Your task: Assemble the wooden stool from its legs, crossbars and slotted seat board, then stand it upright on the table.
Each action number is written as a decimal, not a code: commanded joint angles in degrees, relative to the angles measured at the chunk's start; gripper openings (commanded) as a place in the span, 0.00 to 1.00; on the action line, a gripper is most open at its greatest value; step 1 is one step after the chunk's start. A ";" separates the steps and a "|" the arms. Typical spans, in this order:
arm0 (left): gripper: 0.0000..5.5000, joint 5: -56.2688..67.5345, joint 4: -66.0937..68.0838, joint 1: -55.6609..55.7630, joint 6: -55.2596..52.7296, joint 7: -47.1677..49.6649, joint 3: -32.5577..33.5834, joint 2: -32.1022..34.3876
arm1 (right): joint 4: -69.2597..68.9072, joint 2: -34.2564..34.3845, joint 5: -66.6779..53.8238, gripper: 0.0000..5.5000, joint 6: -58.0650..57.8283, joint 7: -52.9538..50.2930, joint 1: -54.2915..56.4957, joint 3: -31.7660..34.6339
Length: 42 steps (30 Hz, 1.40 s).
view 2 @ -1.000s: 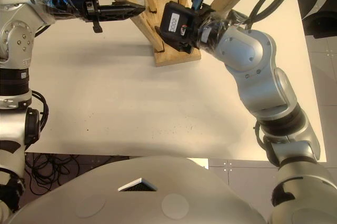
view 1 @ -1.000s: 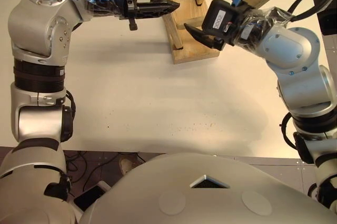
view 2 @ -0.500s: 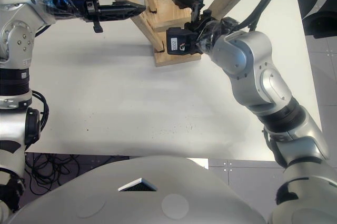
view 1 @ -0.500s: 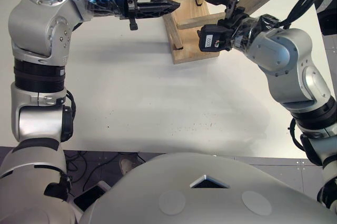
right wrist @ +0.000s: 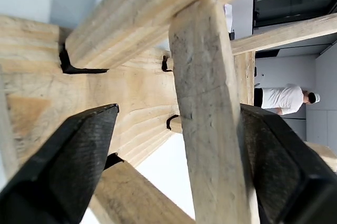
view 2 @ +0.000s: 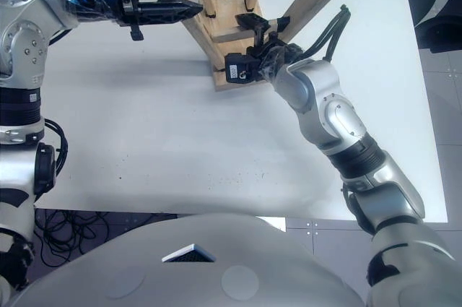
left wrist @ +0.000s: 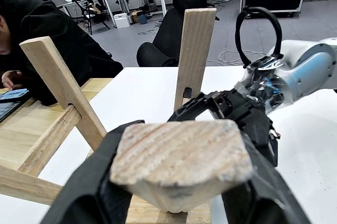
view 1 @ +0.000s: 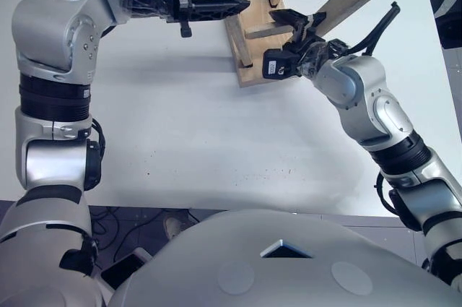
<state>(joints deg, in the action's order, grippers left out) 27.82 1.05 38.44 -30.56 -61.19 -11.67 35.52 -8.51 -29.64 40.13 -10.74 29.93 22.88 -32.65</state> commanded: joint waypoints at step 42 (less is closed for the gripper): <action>0.37 -6.24 6.45 -1.78 -8.06 1.23 -10.50 -2.21 | 0.96 4.16 0.25 0.50 4.30 0.67 0.28 5.33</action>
<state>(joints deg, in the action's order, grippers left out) 25.85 3.76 42.93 -32.24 -59.52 -15.72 33.45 -7.50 -25.36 40.45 -6.47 29.81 23.30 -27.79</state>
